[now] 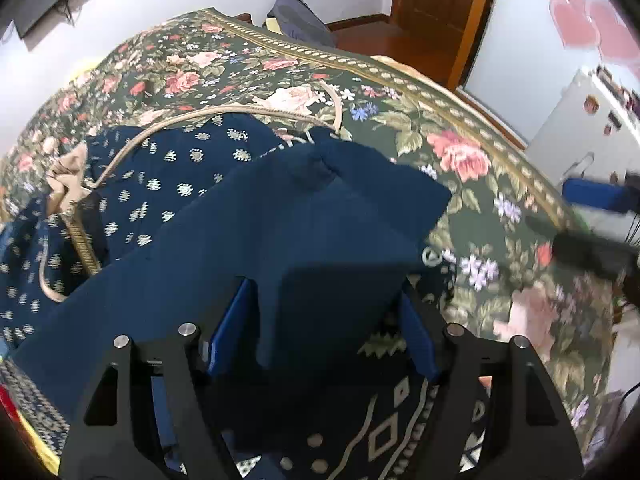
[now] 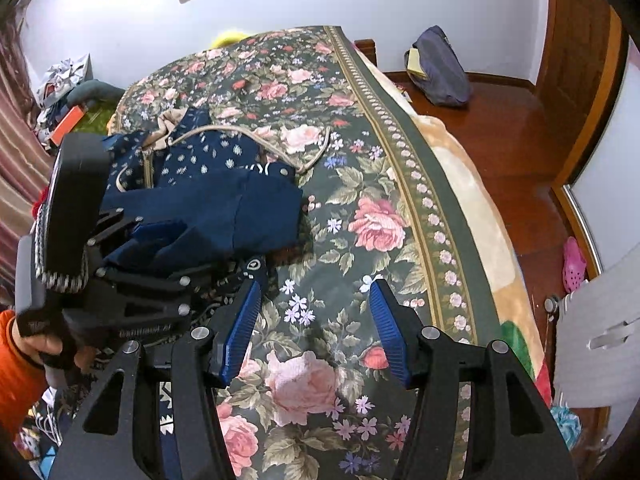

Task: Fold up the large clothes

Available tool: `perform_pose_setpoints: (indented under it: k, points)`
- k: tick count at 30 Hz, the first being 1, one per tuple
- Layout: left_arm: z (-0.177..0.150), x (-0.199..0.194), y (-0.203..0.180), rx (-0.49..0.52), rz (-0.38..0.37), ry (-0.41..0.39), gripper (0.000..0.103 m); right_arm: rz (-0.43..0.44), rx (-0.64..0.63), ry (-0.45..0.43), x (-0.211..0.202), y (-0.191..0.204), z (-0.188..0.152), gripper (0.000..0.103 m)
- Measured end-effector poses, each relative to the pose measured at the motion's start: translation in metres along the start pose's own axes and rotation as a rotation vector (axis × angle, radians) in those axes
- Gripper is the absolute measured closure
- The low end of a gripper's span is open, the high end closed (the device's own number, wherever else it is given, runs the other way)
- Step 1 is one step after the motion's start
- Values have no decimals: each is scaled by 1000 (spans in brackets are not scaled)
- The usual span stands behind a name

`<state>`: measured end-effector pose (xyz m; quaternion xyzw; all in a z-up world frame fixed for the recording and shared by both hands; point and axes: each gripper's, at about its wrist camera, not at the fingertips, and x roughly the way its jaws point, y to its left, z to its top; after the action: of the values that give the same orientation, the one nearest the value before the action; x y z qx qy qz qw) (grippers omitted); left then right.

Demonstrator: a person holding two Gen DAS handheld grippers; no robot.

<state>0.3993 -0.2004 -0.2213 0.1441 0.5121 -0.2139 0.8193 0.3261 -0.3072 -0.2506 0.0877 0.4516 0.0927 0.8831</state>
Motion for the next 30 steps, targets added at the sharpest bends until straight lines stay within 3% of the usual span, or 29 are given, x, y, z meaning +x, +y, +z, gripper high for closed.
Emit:
perform_pose_setpoints:
  k: [3,5,7,13,18,24,30]
  points:
    - [3,0,4,-27,-25,-9,57,6,-1,5,2,0,-1,50]
    - [4,-6,9,-64,-86,-23,78,12,2,6,2,1,-1,50]
    - [5,-16,15,-100,-132,-50,92,16,-4,4,2,3,-1,50]
    - [5,-65,38,-173,-148,-171,98,25,-24,-1,3,14,4,50]
    - [-1,-114,67,-220,-113,-284,99,40,-55,-9,8,33,16,50]
    - [-24,-168,110,-271,14,-392,99,46,-121,-4,26,63,35,50]
    - [-63,-192,155,-353,115,-428,99,47,-188,68,59,92,38,50]
